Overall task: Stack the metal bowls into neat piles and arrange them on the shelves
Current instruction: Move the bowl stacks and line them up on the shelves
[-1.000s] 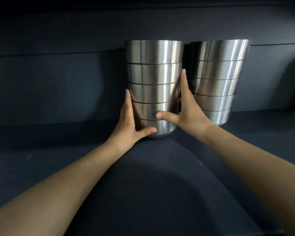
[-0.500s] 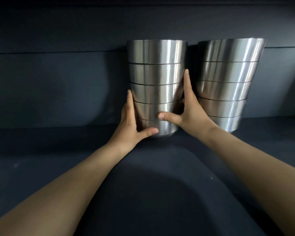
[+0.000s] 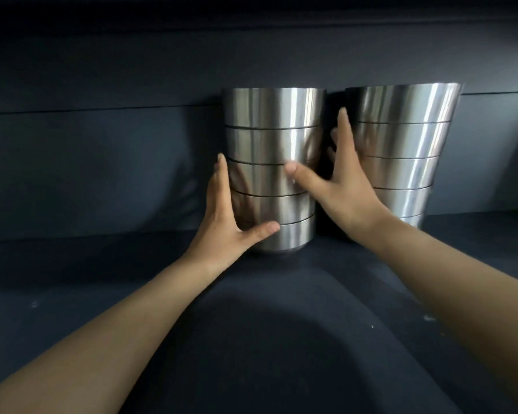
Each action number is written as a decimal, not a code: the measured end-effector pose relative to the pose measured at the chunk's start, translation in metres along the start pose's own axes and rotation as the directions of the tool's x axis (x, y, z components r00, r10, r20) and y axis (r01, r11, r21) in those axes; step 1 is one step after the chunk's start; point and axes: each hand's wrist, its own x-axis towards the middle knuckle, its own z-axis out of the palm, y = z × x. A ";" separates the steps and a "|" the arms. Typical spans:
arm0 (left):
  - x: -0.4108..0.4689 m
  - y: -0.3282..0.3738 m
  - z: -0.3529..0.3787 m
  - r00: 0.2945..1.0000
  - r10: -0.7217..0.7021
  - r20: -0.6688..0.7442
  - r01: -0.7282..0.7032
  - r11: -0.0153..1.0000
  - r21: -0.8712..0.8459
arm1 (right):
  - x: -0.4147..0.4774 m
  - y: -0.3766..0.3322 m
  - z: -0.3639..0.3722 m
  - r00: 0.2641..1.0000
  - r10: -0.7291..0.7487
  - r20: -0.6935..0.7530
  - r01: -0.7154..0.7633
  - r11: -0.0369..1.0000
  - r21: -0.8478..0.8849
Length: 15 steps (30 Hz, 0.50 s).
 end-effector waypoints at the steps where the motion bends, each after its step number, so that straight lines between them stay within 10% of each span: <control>1: 0.006 0.004 -0.004 1.000 0.017 -0.018 -0.017 1.000 0.009 | 0.007 -0.006 0.000 1.000 -0.017 -0.022 0.017 1.000 0.021; 7: 0.056 0.040 -0.008 0.926 -0.184 -0.331 0.079 0.949 -0.306 | 0.042 -0.017 0.014 0.996 0.009 -0.088 0.004 0.990 0.140; 15: 0.075 0.050 0.003 0.898 -0.301 -0.323 0.165 0.907 -0.386 | 0.048 -0.009 0.024 0.992 -0.009 -0.127 0.031 0.984 0.176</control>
